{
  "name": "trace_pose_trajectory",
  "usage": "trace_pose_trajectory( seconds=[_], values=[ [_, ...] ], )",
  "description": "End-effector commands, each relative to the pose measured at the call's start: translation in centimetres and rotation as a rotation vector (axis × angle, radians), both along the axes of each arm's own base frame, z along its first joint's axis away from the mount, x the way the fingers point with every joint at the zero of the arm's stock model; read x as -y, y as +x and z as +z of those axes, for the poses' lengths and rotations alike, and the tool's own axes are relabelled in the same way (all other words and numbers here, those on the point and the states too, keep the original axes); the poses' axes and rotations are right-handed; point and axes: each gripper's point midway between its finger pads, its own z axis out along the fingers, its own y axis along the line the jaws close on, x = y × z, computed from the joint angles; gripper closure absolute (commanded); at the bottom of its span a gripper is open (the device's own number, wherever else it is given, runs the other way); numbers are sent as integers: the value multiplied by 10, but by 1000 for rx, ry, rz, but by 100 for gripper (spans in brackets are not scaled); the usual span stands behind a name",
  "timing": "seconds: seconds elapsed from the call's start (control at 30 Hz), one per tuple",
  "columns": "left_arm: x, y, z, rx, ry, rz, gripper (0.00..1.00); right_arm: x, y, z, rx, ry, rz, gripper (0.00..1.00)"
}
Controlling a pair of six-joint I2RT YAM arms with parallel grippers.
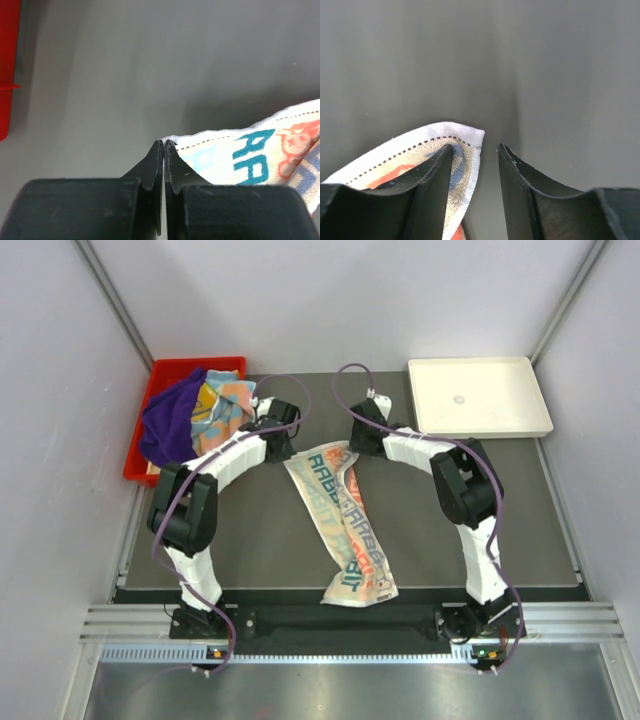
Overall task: Fold and stack the towels
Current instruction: Flatten out the crumpled towel
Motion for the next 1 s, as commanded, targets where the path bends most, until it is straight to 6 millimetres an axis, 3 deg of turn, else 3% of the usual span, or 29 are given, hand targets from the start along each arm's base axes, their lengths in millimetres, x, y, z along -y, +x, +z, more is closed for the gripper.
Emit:
trace_pose_trajectory(
  seconds=[0.0, 0.17, 0.3, 0.5, 0.73, 0.97],
  values=[
    [-7, -2, 19, 38, -1, 6, 100, 3, -2, 3, -15, -12, 3, 59],
    [-9, -5, 20, 42, -2, 7, 100, 5, -5, 0, -17, 13, -20, 60],
    [-9, -7, 17, 33, -1, 2, 100, 4, 0, 23, 46, 76, -22, 55],
    [-10, -10, 12, 23, 3, 0, 100, 1, 3, 38, 81, 104, -13, 53],
    [-12, -12, 10, 19, 4, -1, 100, 8, 4, 36, 75, 98, -37, 53],
    [-12, -9, 11, 22, -7, -7, 100, -1, 9, 33, 57, 92, -10, 54]
  ],
)
